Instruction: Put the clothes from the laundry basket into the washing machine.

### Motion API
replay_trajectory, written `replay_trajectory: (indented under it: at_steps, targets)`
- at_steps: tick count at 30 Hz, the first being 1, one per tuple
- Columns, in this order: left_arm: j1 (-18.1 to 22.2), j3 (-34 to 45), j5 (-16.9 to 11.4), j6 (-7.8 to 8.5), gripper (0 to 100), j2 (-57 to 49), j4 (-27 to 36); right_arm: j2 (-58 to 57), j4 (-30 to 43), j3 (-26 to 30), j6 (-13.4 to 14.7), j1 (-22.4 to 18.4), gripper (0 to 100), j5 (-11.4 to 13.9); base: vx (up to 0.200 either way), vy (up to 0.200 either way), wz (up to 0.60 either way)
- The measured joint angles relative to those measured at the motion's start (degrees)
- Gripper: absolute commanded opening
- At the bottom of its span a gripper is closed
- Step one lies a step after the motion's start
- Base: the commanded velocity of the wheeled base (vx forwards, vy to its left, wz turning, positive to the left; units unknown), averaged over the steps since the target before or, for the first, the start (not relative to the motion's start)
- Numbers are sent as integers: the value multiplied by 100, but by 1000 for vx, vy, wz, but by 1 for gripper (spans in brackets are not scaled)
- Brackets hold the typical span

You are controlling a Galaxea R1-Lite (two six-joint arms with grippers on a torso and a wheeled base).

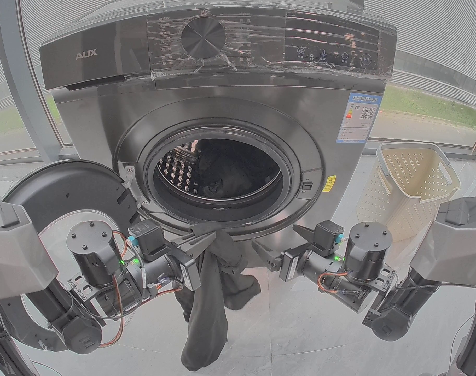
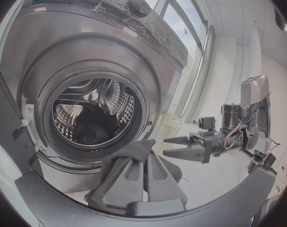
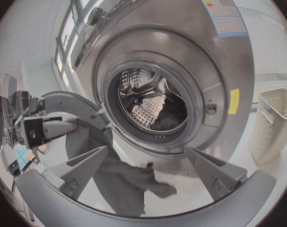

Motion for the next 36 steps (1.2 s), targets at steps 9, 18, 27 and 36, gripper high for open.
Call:
replay_trajectory:
  at_steps: [9, 18, 27, 36]
  targets:
    - [11, -57, 46, 2, 0, -127, 0, 157, -59, 492, 2, -228, 100, 222, 0, 0, 0]
    - [13, -80, 39, -11, 0, -279, 0, 505, -99, 575, -30, -328, 100, 422, 0, 0, 0]
    - [17, -179, 41, -11, 0, -343, -5, 920, -204, 556, -158, -251, 100, 628, 0, 0, 0]
    - [39, -240, 44, -13, 0, -380, 0, 1200, -208, 553, -180, -240, 100, 635, 0, 0, 0]
